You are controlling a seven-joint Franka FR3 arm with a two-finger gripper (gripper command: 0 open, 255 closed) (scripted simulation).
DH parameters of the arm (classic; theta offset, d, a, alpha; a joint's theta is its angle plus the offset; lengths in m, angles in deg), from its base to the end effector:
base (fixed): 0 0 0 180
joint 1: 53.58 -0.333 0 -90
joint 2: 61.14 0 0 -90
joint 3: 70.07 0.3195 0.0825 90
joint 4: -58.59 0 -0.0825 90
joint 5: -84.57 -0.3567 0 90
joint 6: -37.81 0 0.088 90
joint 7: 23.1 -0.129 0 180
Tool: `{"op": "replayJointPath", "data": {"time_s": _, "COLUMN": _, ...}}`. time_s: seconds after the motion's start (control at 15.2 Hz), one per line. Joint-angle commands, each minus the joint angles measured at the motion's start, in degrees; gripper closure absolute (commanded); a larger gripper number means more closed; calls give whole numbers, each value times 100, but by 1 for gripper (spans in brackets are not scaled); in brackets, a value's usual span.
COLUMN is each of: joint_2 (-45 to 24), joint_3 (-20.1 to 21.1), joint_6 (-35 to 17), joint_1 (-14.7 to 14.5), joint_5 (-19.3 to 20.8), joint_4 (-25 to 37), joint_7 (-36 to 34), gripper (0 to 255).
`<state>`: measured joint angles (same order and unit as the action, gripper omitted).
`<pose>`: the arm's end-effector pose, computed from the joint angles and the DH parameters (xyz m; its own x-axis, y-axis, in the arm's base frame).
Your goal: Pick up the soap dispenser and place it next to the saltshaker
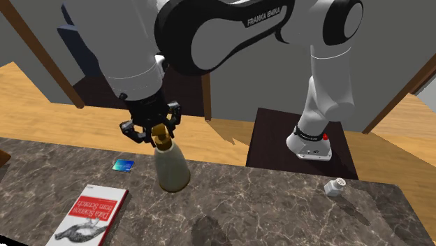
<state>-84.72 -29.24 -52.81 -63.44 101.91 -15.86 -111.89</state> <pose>0.4842 0.4019 0.5321 0.7684 -0.6389 0.0369 -0.6399 -0.7676 0.0359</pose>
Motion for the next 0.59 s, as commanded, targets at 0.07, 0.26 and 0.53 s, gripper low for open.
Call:
{"op": "replayJointPath", "data": {"time_s": 0.07, "joint_2": -80, "joint_3": -7, "joint_6": 278, "joint_1": -99, "joint_5": 46, "joint_4": 356, "joint_7": 11, "gripper": 255}}
{"op": "replayJointPath", "data": {"time_s": 0.26, "joint_2": -165, "joint_3": -17, "joint_6": 562, "joint_1": -208, "joint_5": 98, "joint_4": 723, "joint_7": 23, "gripper": 255}}
{"op": "replayJointPath", "data": {"time_s": 0.53, "joint_2": 292, "joint_3": 97, "joint_6": 559, "joint_1": -25, "joint_5": -156, "joint_4": 317, "joint_7": -17, "gripper": 255}}
